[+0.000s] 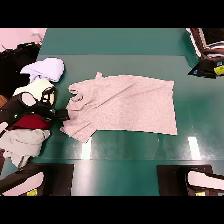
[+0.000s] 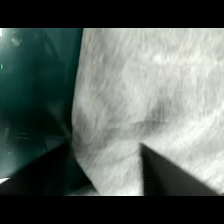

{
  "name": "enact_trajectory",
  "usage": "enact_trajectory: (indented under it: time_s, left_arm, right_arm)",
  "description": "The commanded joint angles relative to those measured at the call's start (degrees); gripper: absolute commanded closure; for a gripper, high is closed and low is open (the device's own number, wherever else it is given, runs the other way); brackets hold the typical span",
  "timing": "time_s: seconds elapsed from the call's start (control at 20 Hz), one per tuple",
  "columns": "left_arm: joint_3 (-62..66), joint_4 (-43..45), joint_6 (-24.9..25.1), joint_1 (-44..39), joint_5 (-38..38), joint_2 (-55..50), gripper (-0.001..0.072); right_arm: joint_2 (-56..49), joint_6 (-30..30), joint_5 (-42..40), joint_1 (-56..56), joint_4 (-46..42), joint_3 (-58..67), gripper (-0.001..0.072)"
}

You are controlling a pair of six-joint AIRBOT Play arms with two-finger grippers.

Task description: Fold the shirts.

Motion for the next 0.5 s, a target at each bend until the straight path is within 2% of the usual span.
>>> enact_trajectory:
  time_s: [0.0,0.05,0.25,0.45]
  left_arm:
    - [1.64,-1.62,0.37,0.11,2.29,-1.70,0.0560]
    - [2.69,-1.60,0.39,0.11,2.10,-1.55,0.0677]
    - [7.04,-1.92,2.21,0.11,0.15,-1.05,0.0687]
    - [7.80,-3.63,3.37,0.11,0.55,-1.05,0.0687]
  right_arm:
    - [2.05,0.02,1.53,-1.64,-0.17,-4.04,0.0332]
    - [3.96,0.02,1.53,-2.91,-0.48,-7.80,0.0332]
    - [12.90,2.29,1.77,-10.36,-3.89,-29.11,0.0328]
    - [17.84,2.43,-0.24,-16.96,1.38,-52.46,0.0318]
